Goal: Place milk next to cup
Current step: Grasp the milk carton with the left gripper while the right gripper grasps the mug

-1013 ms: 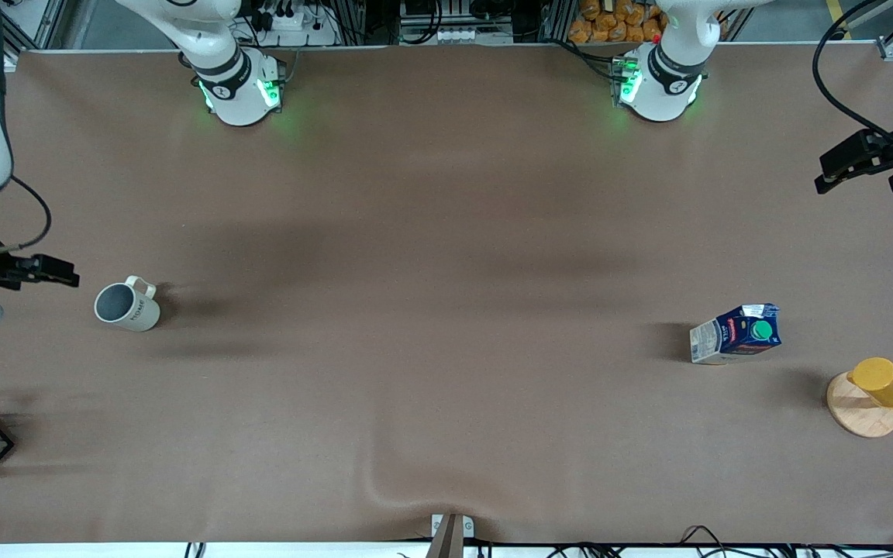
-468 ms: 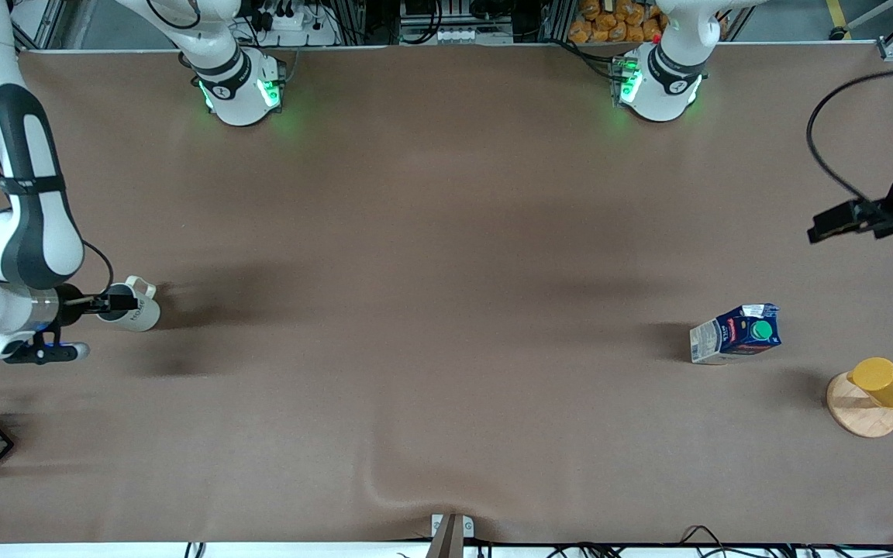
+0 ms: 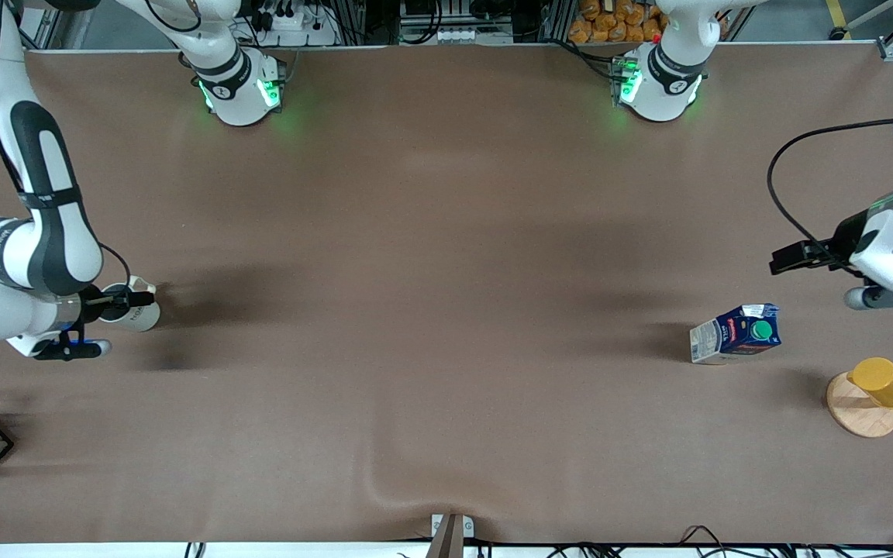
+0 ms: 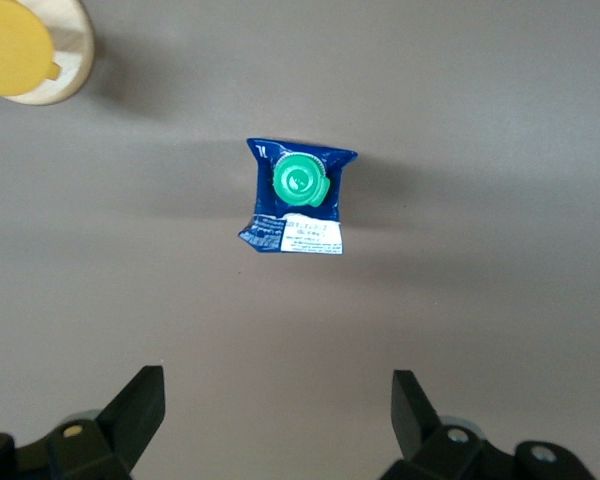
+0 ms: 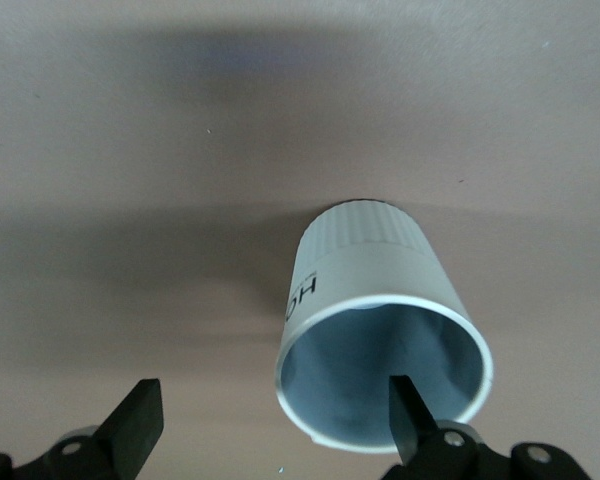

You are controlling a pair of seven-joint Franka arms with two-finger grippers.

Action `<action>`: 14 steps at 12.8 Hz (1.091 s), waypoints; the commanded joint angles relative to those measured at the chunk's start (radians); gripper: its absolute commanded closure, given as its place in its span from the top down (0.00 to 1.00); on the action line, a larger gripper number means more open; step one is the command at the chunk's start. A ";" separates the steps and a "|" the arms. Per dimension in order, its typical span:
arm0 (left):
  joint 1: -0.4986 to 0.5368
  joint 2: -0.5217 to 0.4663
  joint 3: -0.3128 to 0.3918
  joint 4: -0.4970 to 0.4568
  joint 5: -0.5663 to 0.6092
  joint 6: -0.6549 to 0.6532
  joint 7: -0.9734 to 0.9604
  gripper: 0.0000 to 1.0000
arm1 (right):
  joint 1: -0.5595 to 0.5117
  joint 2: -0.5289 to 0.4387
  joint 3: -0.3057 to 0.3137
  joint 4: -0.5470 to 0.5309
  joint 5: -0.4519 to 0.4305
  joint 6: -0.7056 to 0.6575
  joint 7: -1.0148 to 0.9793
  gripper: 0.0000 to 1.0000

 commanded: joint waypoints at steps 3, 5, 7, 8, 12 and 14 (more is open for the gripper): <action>0.004 0.091 -0.002 -0.001 0.009 0.134 0.001 1.00 | -0.015 0.044 0.012 -0.002 0.008 0.022 -0.005 0.75; 0.005 0.117 -0.001 -0.001 0.024 0.174 -0.001 1.00 | -0.013 0.045 0.012 -0.002 0.008 0.027 -0.005 0.00; 0.005 0.134 -0.002 0.001 0.029 0.194 -0.001 1.00 | -0.016 0.042 0.012 0.004 -0.001 0.027 -0.007 0.00; 0.004 0.136 -0.002 0.001 0.030 0.194 -0.001 1.00 | -0.013 0.033 0.012 0.008 -0.005 0.022 -0.015 0.00; -0.001 0.168 -0.004 0.002 0.030 0.224 0.005 1.00 | -0.002 -0.004 0.013 0.080 -0.005 -0.051 -0.018 0.00; -0.008 0.195 -0.001 0.002 0.039 0.260 0.008 1.00 | -0.001 -0.025 0.018 0.152 -0.005 -0.132 -0.019 0.00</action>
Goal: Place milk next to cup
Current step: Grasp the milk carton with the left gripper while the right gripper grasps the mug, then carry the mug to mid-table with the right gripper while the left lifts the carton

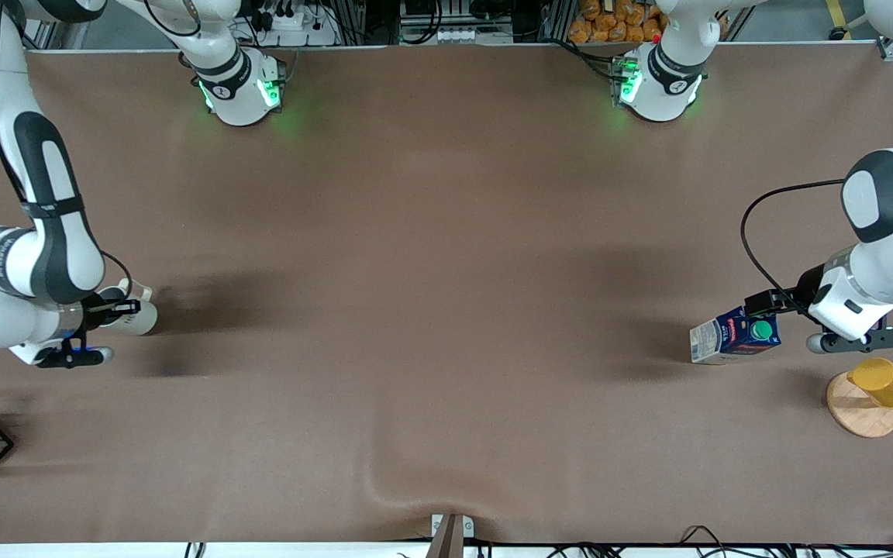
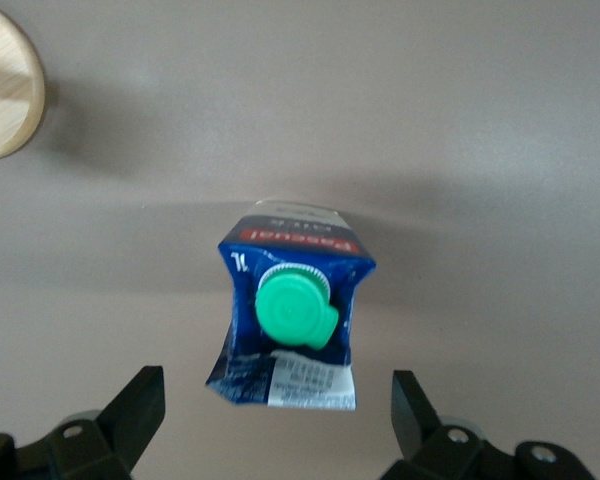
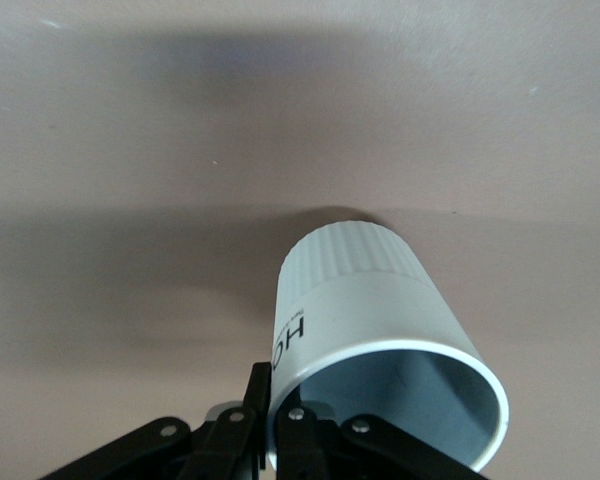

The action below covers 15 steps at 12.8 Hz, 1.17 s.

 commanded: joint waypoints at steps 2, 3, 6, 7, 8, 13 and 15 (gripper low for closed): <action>-0.009 0.056 -0.003 0.013 0.102 0.055 -0.003 1.00 | -0.002 -0.067 0.013 0.131 0.002 -0.159 -0.055 0.00; 0.000 0.065 -0.005 0.018 0.105 0.056 -0.001 1.00 | -0.002 -0.075 0.014 0.165 0.012 -0.184 -0.103 0.00; 0.007 0.081 -0.006 0.030 0.090 0.056 -0.004 1.00 | 0.012 -0.109 0.062 0.246 0.013 -0.268 -0.221 0.00; 0.002 0.082 -0.006 0.030 0.088 0.056 -0.006 1.00 | 0.012 -0.141 0.083 0.255 0.013 -0.280 -0.288 0.00; -0.002 0.082 -0.006 0.030 0.091 0.056 -0.006 1.00 | 0.012 -0.171 0.105 0.257 0.016 -0.282 -0.359 0.00; -0.006 0.093 -0.006 0.024 0.093 0.055 0.010 0.95 | 0.032 -0.222 0.146 0.266 0.234 -0.244 -0.798 0.00; -0.007 0.093 -0.008 0.024 0.093 0.055 0.011 0.76 | 0.113 -0.201 0.157 0.275 0.243 -0.140 -0.803 0.00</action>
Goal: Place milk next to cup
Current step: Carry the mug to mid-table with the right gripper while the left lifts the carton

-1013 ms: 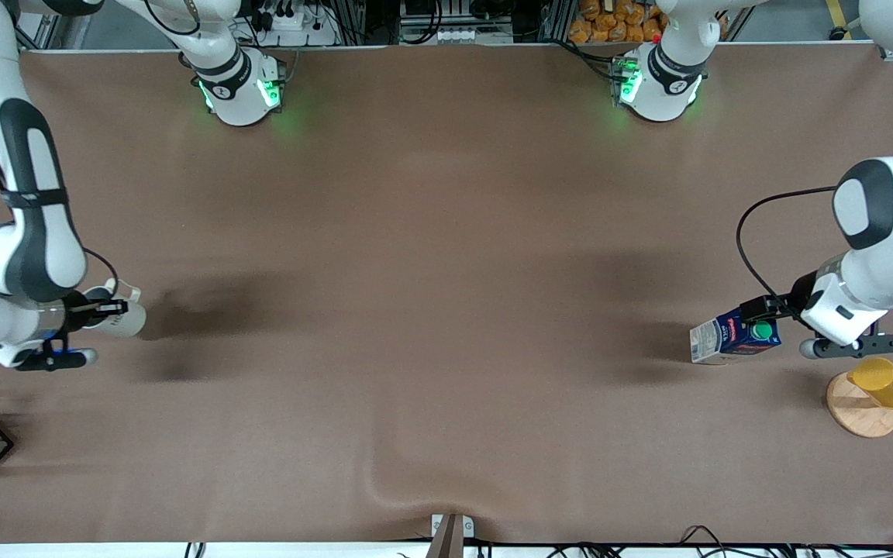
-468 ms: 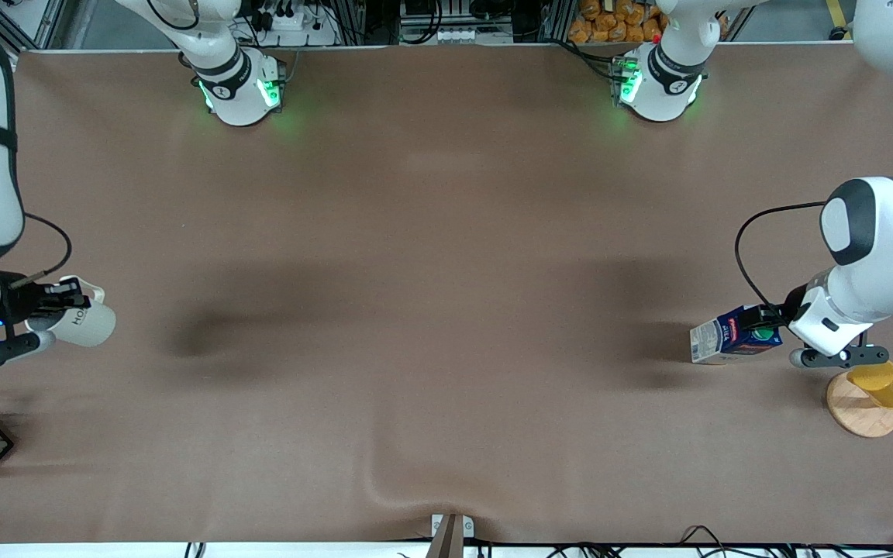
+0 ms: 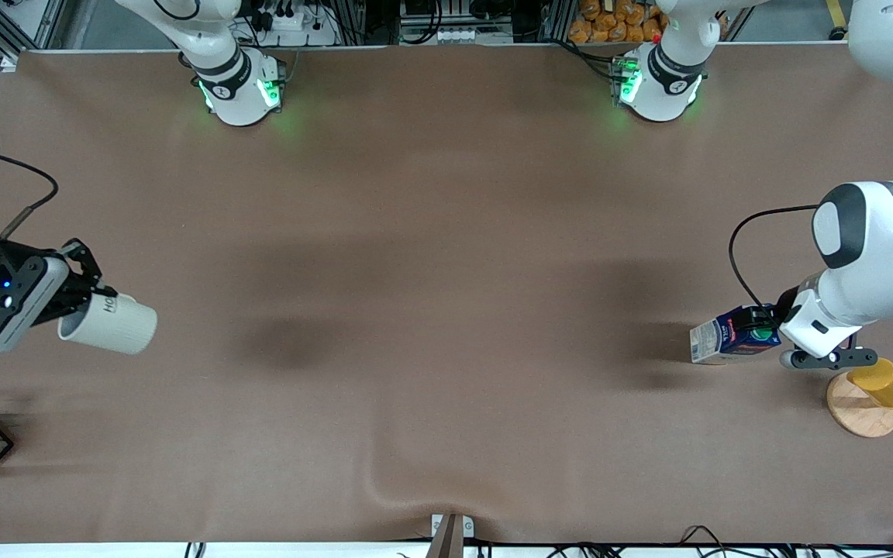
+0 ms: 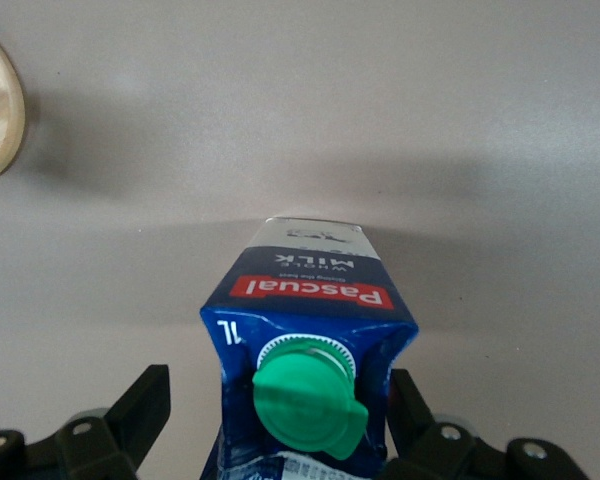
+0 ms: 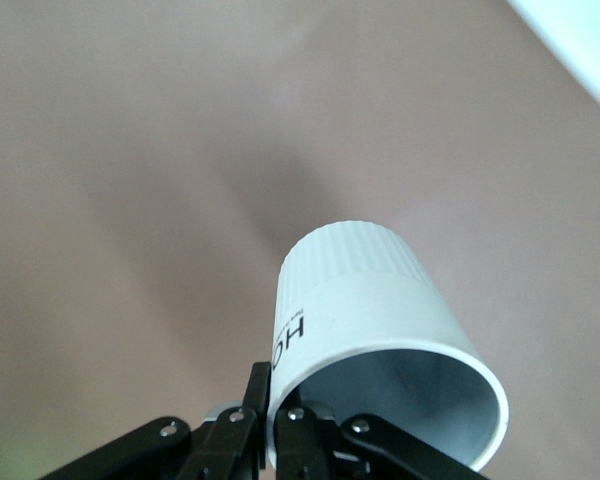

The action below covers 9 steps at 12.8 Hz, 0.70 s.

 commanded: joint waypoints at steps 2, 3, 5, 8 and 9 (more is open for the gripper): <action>0.000 0.006 -0.004 0.015 0.017 -0.008 0.005 0.57 | 0.203 0.039 0.003 0.004 -0.077 0.133 -0.022 0.00; 0.002 0.000 -0.004 0.016 0.017 -0.010 0.007 0.56 | 0.270 0.062 0.001 0.005 -0.127 0.166 -0.016 0.00; 0.002 -0.025 -0.007 0.020 0.017 -0.019 -0.001 0.56 | 0.352 0.123 0.001 0.004 -0.178 0.234 -0.015 0.00; 0.003 -0.079 -0.022 0.044 0.016 -0.130 -0.004 0.56 | 0.488 0.210 0.001 0.005 -0.235 0.337 0.020 0.00; 0.003 -0.099 -0.023 0.065 0.016 -0.190 -0.004 0.56 | 0.545 0.240 -0.002 0.005 -0.241 0.395 0.027 0.00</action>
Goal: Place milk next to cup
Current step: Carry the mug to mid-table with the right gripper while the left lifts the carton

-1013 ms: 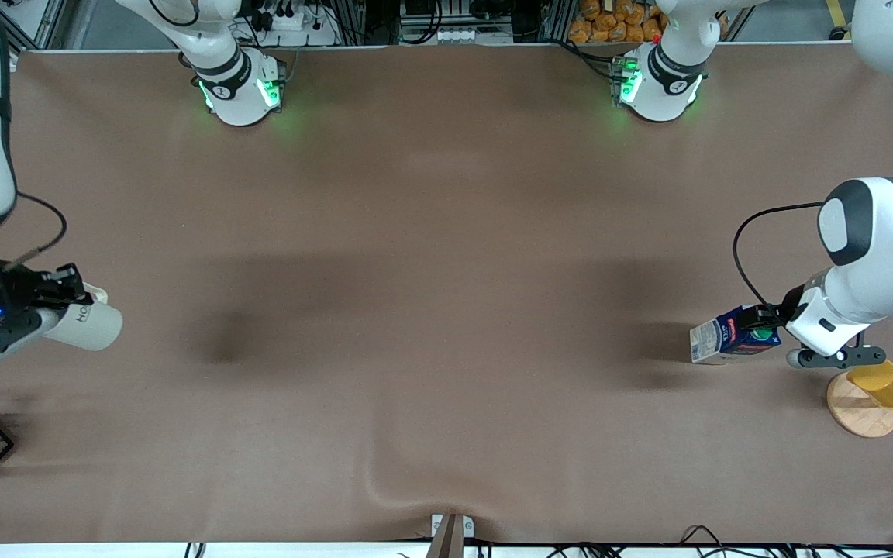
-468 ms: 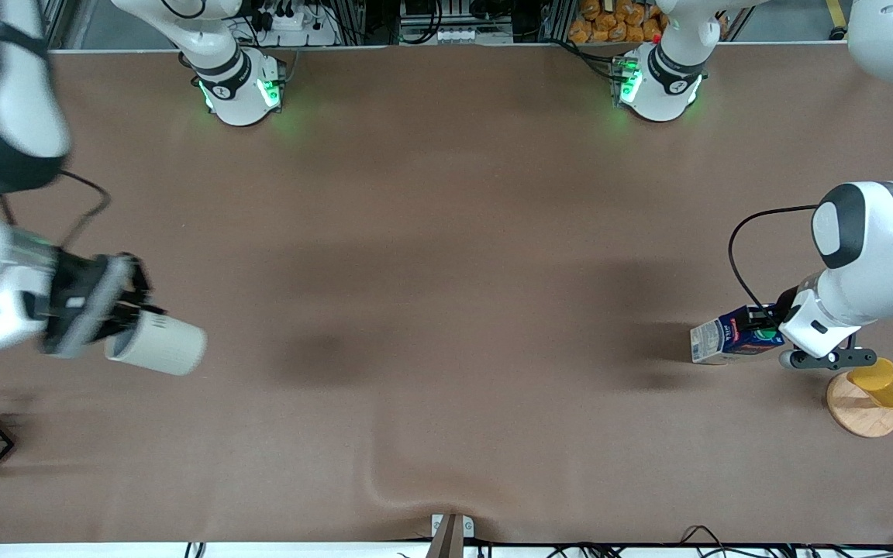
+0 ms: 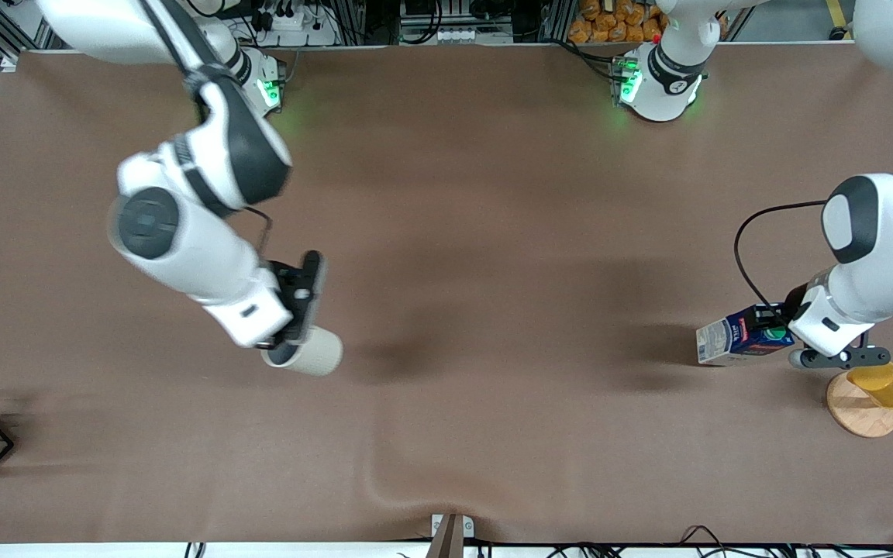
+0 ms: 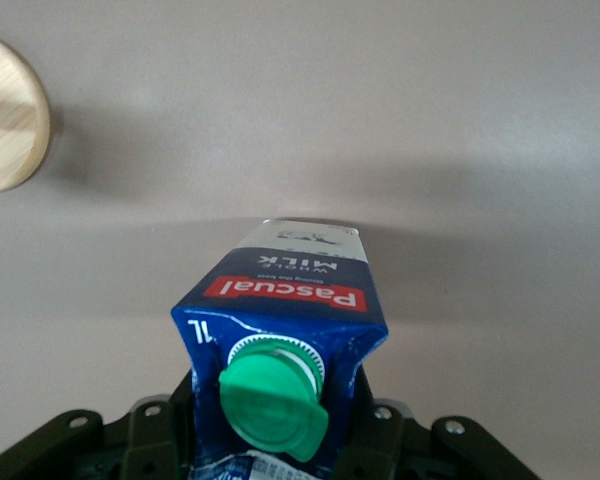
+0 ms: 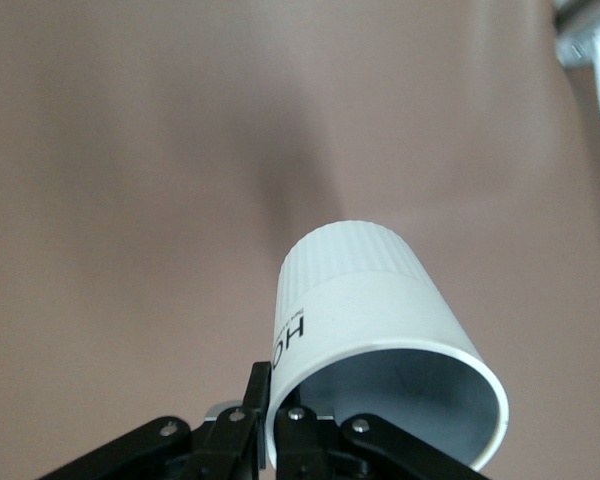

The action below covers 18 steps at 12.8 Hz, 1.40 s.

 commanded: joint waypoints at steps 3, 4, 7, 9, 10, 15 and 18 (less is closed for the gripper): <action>0.004 -0.104 -0.029 0.042 0.017 -0.216 -0.032 0.56 | 0.210 0.133 -0.015 0.024 -0.176 0.131 0.148 0.00; 0.005 -0.127 -0.042 0.040 0.017 -0.240 -0.039 0.56 | 0.257 0.156 -0.015 0.020 -0.256 0.131 0.228 0.00; 0.005 -0.195 -0.066 0.025 0.016 -0.296 -0.053 0.56 | 0.325 0.179 -0.015 0.017 -0.300 0.133 0.351 0.00; 0.008 -0.227 -0.095 0.016 0.016 -0.325 -0.097 0.56 | 0.325 0.197 -0.015 0.016 -0.292 0.170 0.354 0.00; 0.008 -0.238 -0.109 0.012 0.014 -0.337 -0.116 0.56 | 0.325 0.216 -0.013 0.016 -0.286 0.171 0.354 0.00; 0.010 -0.261 -0.166 0.011 -0.029 -0.385 -0.203 0.56 | 0.336 0.271 -0.015 0.019 -0.300 0.174 0.386 0.00; 0.010 -0.261 -0.194 0.014 -0.058 -0.391 -0.240 0.56 | 0.322 0.261 -0.015 0.028 -0.300 0.173 0.389 0.99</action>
